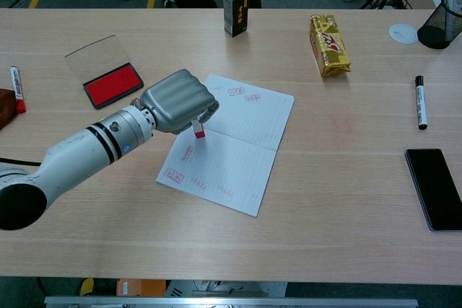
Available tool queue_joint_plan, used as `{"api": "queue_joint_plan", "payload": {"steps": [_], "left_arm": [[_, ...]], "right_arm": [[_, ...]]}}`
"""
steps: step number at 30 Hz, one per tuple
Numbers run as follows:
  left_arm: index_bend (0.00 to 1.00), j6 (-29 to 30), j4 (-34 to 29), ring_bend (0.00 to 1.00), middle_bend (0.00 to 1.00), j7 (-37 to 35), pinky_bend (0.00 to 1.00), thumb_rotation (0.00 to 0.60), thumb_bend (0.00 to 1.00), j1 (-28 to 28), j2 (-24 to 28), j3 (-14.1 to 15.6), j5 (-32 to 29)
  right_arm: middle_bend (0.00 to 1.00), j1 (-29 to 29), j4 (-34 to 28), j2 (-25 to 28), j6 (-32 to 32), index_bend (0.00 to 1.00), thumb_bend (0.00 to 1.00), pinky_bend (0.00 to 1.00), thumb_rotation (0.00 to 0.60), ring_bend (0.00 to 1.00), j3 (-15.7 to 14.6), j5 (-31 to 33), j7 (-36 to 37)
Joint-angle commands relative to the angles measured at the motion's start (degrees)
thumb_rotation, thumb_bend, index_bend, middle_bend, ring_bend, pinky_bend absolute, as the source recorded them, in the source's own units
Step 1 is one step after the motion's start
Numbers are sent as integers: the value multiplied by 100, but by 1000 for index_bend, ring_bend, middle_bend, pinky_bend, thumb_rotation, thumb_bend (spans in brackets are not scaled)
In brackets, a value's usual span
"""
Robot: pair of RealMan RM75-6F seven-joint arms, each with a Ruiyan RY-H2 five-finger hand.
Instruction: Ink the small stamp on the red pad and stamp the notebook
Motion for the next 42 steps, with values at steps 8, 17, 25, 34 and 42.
{"api": "queue_joint_plan", "payload": {"steps": [8, 17, 25, 34, 42], "left_arm": [[615, -86, 351, 1000, 1000, -163, 1000, 600, 338, 66, -188, 71, 52], [617, -174, 673, 1000, 1000, -271, 1000, 600, 338, 99, -352, 90, 95], [617, -289, 835, 1000, 1000, -326, 1000, 600, 338, 112, -434, 61, 37], [617, -350, 912, 1000, 1000, -345, 1000, 600, 339, 127, -478, 61, 42], [617, -360, 868, 1000, 1000, -276, 1000, 600, 338, 123, -468, 43, 48]], "right_arm": [[325, -12, -29, 9, 15, 227, 311, 264, 600, 230, -2, -1, -44], [326, -52, -50, 32, 47, 227, 310, 264, 600, 230, -5, 25, -58], [327, -65, -67, 35, 56, 227, 311, 264, 600, 230, 2, 43, -82], [327, -71, -69, 34, 52, 227, 311, 264, 600, 230, 10, 61, -98], [327, -95, -30, 29, 80, 226, 310, 264, 600, 230, 14, 65, -50]]}}
